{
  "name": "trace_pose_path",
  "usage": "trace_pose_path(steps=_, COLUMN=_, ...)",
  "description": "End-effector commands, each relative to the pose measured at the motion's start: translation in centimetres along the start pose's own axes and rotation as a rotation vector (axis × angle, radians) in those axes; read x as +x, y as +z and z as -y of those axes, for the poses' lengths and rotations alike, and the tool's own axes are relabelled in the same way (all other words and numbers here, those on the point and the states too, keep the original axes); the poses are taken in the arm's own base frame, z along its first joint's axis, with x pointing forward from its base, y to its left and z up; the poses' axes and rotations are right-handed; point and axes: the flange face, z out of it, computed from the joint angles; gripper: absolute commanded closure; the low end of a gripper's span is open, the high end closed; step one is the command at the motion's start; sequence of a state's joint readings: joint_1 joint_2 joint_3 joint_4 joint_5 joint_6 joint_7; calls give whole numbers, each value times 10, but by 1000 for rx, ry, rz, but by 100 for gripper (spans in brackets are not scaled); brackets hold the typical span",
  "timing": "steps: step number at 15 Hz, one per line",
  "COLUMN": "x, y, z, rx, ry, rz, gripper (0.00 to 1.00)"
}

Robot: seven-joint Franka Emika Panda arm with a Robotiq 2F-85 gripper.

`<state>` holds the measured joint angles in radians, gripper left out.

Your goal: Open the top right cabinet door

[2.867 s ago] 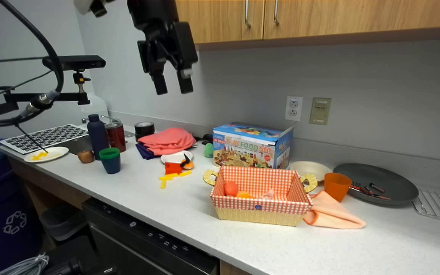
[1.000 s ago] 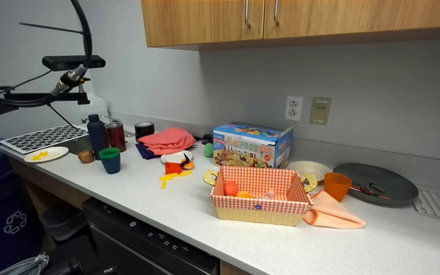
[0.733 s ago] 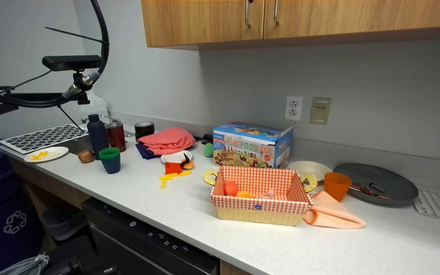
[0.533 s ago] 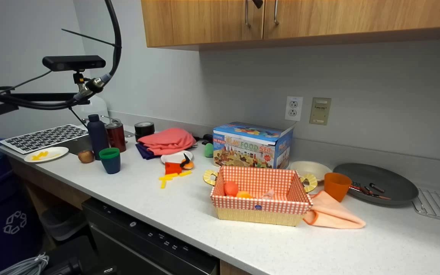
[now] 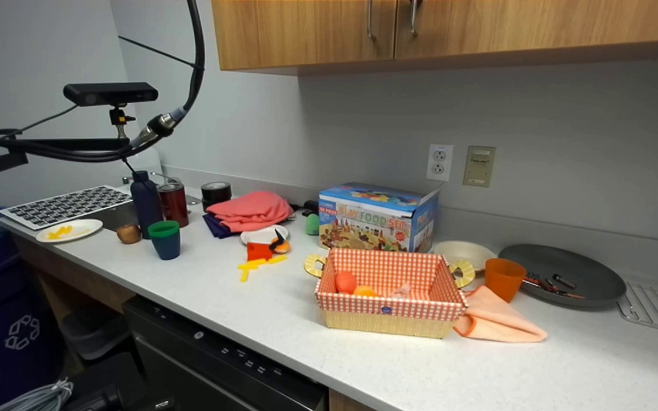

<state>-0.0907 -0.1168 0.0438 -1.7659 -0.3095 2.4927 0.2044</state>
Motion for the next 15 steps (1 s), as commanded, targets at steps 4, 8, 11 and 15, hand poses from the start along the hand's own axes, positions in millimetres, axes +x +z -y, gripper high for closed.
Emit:
trace_pose_path(steps=4, x=-7, y=-1, z=-17, rx=-190, ry=-2, rz=-32, gripper=0)
trace_pose_path(steps=8, x=-37, y=-21, z=-30, rx=-272, ry=73, rz=-11, gripper=0)
trace_pose_path(steps=11, x=-63, y=-51, z=-41, rx=-302, ry=162, rz=2, gripper=0)
trace_pose_path(steps=15, x=-98, y=-88, z=-61, rx=-335, ry=286, rz=28, gripper=0)
